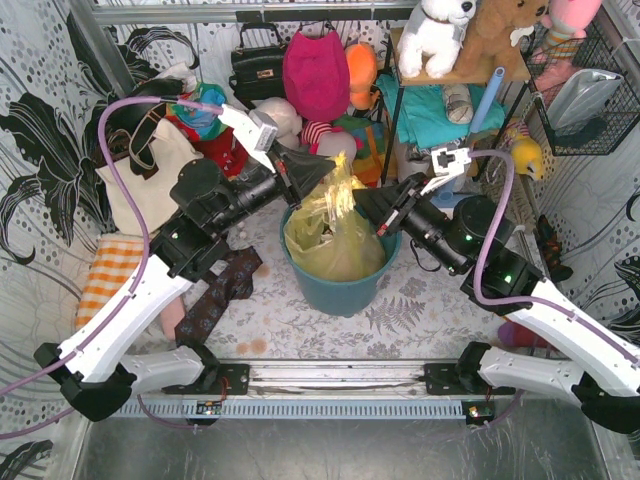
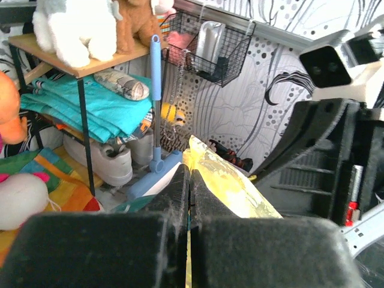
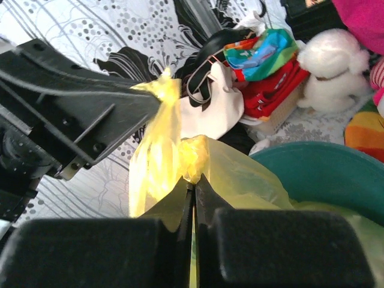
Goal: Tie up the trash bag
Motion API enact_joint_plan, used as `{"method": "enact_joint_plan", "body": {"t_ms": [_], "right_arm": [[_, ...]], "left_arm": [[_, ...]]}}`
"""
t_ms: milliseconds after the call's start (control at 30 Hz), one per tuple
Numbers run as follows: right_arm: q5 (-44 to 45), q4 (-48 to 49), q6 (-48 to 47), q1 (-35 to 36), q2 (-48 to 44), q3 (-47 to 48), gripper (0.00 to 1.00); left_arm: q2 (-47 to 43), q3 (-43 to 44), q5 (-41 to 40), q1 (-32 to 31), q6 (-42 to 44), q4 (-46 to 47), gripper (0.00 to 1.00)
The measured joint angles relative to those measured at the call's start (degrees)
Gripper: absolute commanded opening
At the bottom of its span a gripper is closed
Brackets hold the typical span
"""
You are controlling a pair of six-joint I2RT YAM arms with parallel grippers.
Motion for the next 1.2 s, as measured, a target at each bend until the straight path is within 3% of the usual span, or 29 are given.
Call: {"method": "enact_joint_plan", "body": {"t_ms": [167,500,1200], "right_arm": [[-3.8,6.8,-4.3,0.0,-0.3,-3.5,0.0],[-5.3,10.5,-10.4,0.0,-3.5,-4.1,0.0],[-23.3,3.2,-15.6,0.0,4.7,3.3,0.0]], "left_arm": [[-0.2,-0.6,-3.9,0.1,-0.8,-2.2,0.0],[-3.1,-2.9,-9.6,2.1,-2.4,-5.2,0.0],[-1.5,-2.9,-7.1,2.6,-4.5,-5.0,0.0]]}}
